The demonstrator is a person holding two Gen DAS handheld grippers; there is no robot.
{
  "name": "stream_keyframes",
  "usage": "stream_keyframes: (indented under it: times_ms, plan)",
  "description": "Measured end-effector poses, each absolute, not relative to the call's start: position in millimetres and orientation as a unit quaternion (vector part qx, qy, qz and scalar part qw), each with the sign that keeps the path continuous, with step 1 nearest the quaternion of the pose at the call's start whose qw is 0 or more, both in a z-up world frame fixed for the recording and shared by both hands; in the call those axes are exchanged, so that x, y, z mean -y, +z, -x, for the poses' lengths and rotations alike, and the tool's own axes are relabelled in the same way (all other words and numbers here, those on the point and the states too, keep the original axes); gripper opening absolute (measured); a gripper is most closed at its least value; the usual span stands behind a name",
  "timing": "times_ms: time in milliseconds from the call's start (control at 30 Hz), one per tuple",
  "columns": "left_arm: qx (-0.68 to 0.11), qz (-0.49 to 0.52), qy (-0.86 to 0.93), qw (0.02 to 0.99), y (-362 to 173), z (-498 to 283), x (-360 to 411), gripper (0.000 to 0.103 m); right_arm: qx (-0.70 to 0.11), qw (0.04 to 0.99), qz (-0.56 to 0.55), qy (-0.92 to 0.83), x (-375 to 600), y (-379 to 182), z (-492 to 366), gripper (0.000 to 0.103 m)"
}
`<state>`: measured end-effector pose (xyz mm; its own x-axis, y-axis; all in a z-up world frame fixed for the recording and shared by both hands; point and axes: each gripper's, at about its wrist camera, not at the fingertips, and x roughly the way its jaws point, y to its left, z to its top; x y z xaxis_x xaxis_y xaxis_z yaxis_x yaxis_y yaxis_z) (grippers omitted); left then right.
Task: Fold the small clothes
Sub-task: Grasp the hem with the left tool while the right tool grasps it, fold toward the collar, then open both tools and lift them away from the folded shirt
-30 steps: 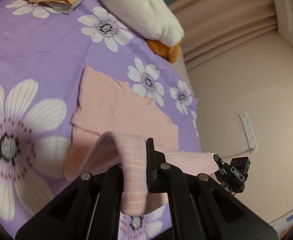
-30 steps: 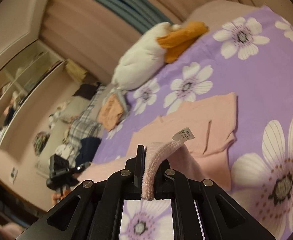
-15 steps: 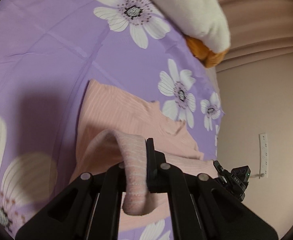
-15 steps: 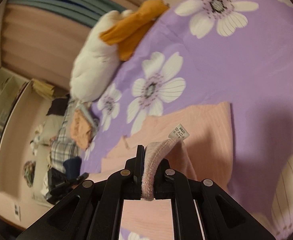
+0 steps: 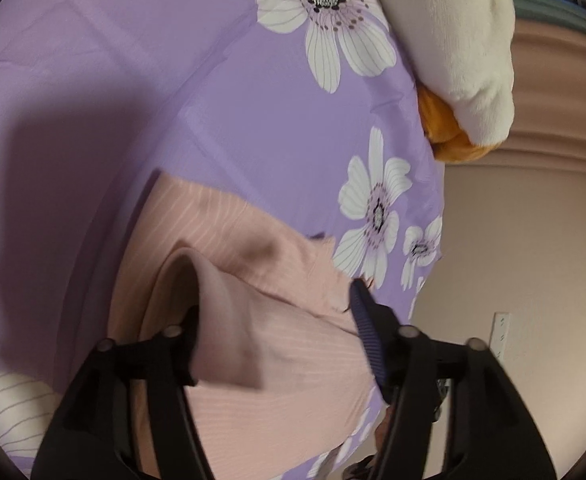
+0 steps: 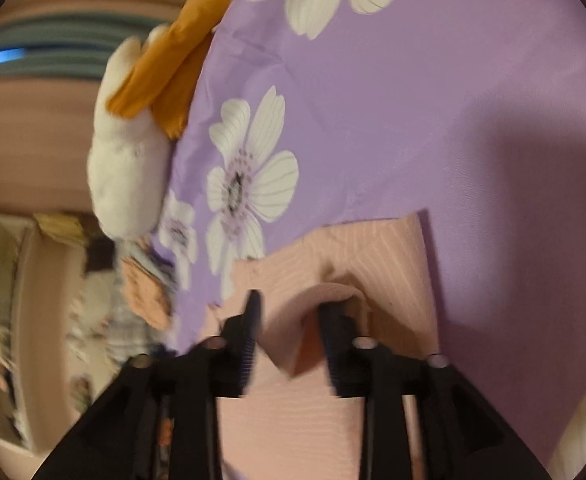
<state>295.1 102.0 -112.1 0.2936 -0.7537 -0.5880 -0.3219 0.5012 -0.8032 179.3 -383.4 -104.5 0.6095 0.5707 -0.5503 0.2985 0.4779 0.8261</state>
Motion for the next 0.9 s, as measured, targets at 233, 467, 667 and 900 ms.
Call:
stream_keyframes:
  times_ms: [233,467,667,900]
  plan:
    - [-0.541,0.495,-0.127,0.668,-106.6,-319.5,-115.0,0.068,-0.404,0.724,-0.554,0.075,396.8,-109.7,-192.3,0.041]
    - [-0.534,0.385,-0.115,0.744,-81.6,-305.4,-118.0,0.068,-0.38,0.789,-0.479,0.062,395.7,-81.7,-185.4,0.041]
    - [-0.511,0.175,-0.151,0.828,-56.8,-240.8,-73.4,0.066,-0.415,0.872,-0.253,0.055,345.7,-47.5,-157.9,0.041]
    - [-0.483,0.032,-0.199,0.852,-69.3,-152.4,-39.6,0.035,-0.426,0.896,-0.105,0.075,299.8,-49.2,-103.6,0.032]
